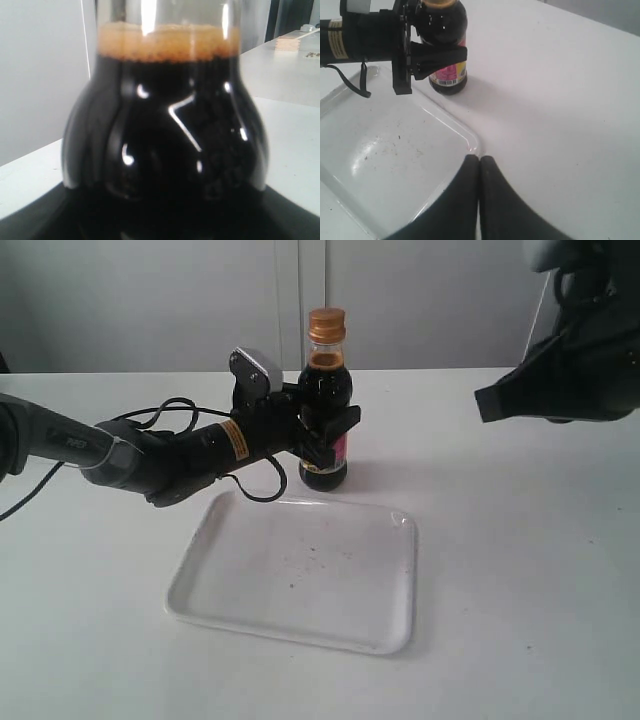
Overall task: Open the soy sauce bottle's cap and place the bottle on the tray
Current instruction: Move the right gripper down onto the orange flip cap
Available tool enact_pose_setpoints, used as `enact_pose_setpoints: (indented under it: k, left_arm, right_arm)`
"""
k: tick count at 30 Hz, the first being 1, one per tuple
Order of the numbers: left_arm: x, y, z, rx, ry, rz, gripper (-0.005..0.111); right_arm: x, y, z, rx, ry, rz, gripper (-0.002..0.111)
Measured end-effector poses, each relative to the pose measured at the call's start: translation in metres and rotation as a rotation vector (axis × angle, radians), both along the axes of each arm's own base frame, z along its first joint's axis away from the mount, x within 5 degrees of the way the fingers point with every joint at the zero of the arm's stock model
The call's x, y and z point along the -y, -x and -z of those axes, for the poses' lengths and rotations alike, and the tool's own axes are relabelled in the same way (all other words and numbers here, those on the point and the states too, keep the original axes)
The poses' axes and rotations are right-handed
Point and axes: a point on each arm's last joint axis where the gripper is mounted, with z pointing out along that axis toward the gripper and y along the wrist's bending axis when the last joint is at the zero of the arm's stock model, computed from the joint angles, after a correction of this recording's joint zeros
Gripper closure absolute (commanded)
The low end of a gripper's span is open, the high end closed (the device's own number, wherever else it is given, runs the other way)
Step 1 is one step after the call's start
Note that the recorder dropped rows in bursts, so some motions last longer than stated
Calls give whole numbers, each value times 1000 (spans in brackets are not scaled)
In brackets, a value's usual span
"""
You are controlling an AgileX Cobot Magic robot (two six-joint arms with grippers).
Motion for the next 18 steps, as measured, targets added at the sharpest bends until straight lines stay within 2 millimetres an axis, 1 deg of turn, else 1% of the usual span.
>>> enact_pose_setpoints:
  k: [9, 18]
  left_arm:
    - [0, 0, 0, 0, 0, 0, 107]
    - [0, 0, 0, -1, -1, -1, 107]
  right_arm:
    - [-14, -30, 12, -115, 9, -52, 108]
    - [-27, -60, 18, -154, 12, -97, 108]
